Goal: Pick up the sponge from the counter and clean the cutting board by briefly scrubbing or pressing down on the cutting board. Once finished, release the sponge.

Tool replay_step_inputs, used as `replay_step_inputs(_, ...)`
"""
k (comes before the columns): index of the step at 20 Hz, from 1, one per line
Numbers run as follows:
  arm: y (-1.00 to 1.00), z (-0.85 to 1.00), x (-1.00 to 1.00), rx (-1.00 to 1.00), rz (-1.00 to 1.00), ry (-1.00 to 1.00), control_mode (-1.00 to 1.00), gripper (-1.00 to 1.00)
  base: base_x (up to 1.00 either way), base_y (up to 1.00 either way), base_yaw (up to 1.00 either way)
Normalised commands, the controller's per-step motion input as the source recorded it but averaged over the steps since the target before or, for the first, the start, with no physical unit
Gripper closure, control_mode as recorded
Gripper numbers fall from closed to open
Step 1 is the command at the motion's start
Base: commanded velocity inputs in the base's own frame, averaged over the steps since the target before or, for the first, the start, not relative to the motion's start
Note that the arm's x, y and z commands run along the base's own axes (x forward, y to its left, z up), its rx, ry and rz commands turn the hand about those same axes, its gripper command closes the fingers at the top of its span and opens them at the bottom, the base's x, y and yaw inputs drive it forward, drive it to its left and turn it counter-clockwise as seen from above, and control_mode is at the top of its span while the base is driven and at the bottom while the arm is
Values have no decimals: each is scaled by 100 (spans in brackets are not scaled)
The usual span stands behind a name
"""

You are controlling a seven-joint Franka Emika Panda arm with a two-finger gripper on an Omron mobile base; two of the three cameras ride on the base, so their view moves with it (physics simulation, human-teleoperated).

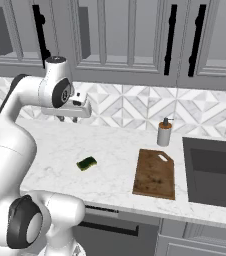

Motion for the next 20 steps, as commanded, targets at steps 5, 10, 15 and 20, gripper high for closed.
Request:
replay_step_inputs(5, 25, -25, 5, -10, -20, 0, -100, -100, 0, 0, 0)
replay_step_inputs(10, 14, -42, 27, -1, -20, 0, -100, -100, 0, 0, 0)
replay_step_inputs(15, -6, -21, 11, -1, -8, 8, -100, -100, 0, 0, 0)
replay_step_inputs(20, -6, -32, 23, 0, -11, 13, -100, -100, 0, 0, 0)
